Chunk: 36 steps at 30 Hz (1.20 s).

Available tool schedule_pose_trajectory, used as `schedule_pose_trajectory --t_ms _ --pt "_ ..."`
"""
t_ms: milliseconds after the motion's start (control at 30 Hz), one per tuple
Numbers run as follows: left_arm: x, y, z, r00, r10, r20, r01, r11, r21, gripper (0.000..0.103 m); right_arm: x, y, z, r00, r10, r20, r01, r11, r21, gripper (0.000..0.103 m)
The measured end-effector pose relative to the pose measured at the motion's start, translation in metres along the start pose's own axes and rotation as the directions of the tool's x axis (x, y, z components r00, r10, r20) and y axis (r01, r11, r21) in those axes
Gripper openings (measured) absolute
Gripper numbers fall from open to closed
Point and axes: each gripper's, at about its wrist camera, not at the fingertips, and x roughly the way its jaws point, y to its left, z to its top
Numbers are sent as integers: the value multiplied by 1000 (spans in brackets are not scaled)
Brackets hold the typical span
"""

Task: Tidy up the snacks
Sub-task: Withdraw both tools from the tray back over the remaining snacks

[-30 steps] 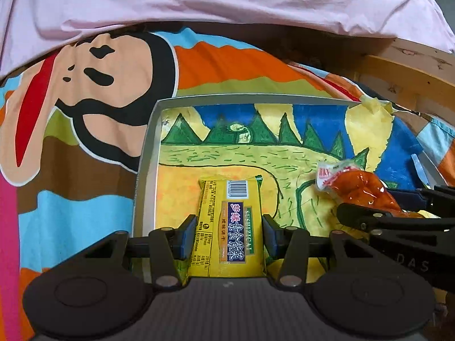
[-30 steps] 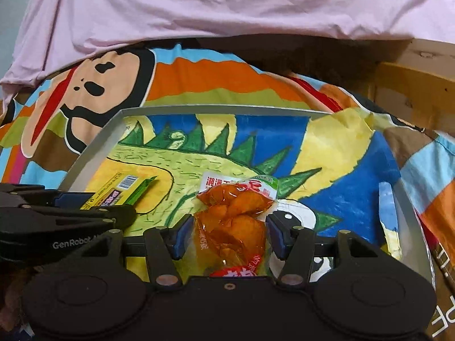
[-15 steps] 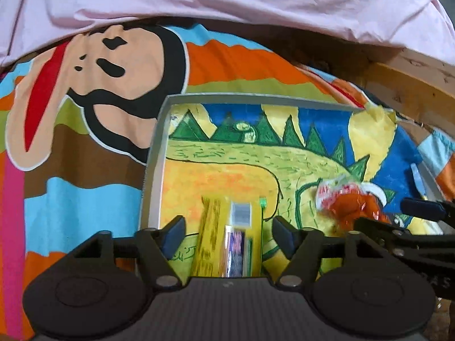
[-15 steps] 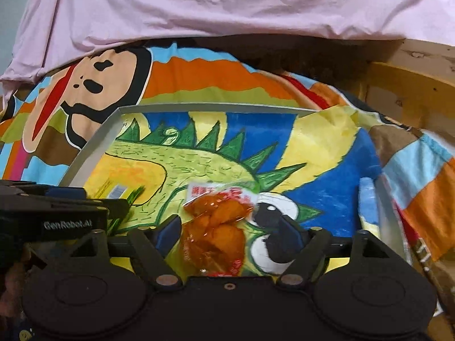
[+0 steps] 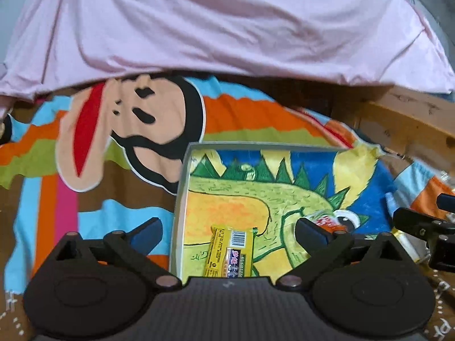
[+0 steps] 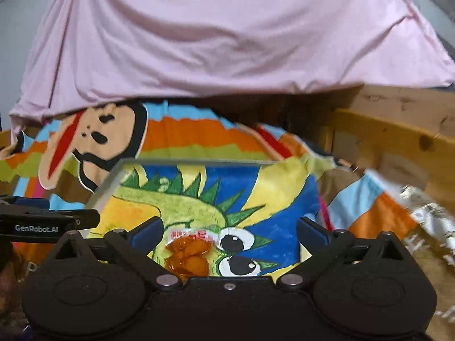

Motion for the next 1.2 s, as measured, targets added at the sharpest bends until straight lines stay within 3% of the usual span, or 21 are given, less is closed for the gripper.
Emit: schedule_pose_trajectory --t_ms 500,933,1200 --pt "-128 7 -41 999 22 42 -20 999 -49 102 -140 3 -21 992 -23 128 27 999 -25 102" --pt "-198 12 -90 998 31 55 -32 999 4 103 -204 30 -67 999 3 49 -1 1000 -30 102" --pt "-204 14 -116 999 -5 -39 5 1000 14 103 -222 32 -93 999 -8 -37 7 1000 -5 102"
